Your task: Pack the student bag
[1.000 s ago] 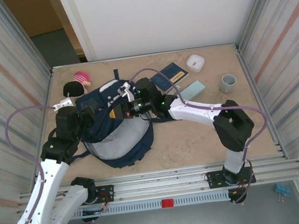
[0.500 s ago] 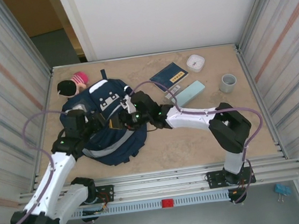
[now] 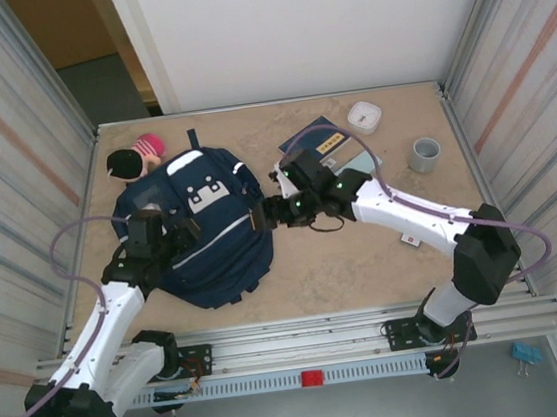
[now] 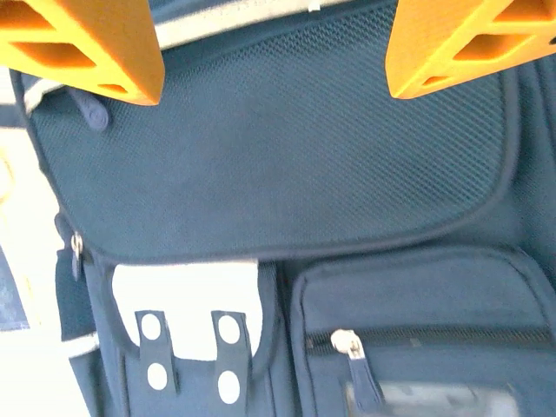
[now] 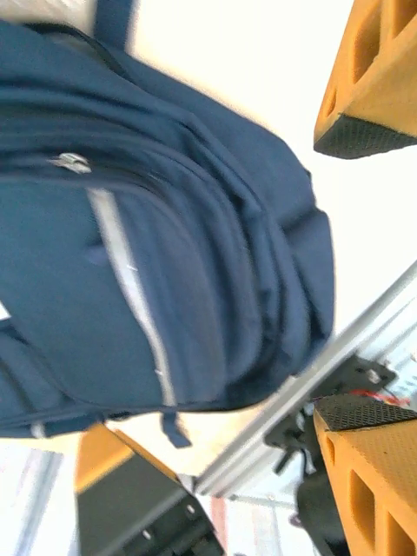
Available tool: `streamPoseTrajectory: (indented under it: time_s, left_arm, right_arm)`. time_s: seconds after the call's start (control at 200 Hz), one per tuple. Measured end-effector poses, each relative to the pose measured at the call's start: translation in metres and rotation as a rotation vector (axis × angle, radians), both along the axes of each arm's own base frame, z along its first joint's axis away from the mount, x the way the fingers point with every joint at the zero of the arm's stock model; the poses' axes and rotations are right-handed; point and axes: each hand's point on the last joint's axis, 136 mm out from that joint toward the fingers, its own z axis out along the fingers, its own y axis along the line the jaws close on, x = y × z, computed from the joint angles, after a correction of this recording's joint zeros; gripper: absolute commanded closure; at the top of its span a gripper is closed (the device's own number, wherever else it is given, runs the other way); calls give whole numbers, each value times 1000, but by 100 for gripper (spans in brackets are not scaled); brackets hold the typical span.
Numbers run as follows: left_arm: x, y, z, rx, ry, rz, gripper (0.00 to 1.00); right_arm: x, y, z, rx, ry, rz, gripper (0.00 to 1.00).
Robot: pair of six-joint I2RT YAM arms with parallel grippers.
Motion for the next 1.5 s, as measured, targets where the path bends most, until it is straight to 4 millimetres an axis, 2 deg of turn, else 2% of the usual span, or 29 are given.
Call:
streamPoseTrajectory:
  time_s: [0.065,0.14,0.21,0.301,0.391,0.466,0.636,0.777,0.847,0.982,1.082,1.188,1.298,1.388,1.498]
  left_arm:
    - [4,11,4,7,-9,32,33]
    - [8,24,1,12,0,74,33]
    - [10,32,-8,20,31,95,33]
    - [13,29,-21,13,67,82,34]
    - [13,25,-39,-5,112,66,36]
    - [9,22,-55,-17,148,60,37]
    - [2,13,-70,-15,167,36,37]
    - [-1,5,-76,-6,164,19,37]
    - [-1,4,-77,-5,160,21,36]
    - [-1,3,-73,-1,146,20,34]
    - [-4,-9,-60,6,124,-24,29]
    - [-5,-30,-30,23,64,-104,27]
    - [4,-49,10,26,-24,-173,27]
    - [13,-58,31,30,-69,-207,27]
    - [22,-64,36,49,-69,-235,27]
  right_arm:
    - [21,6,1,-14,-35,3,27]
    - [40,18,-8,-30,-62,16,28]
    - [52,29,-27,-50,-63,28,32]
    - [61,37,-66,-94,-28,38,39]
    - [61,39,-102,-134,20,41,47]
    - [57,38,-121,-145,39,38,52]
    - [26,30,-139,-135,56,12,54]
    - [-8,22,-136,-132,66,-5,55]
    - [-22,23,-132,-133,65,-5,51]
    - [-31,22,-117,-112,48,-20,37]
    - [-32,14,-89,-80,14,-33,31]
    - [-23,-3,-48,-25,-40,-73,30]
    - [-1,-39,-15,-3,-104,-142,30]
    - [23,-74,-11,-46,-128,-207,30]
    - [55,-106,-18,-124,-134,-260,31]
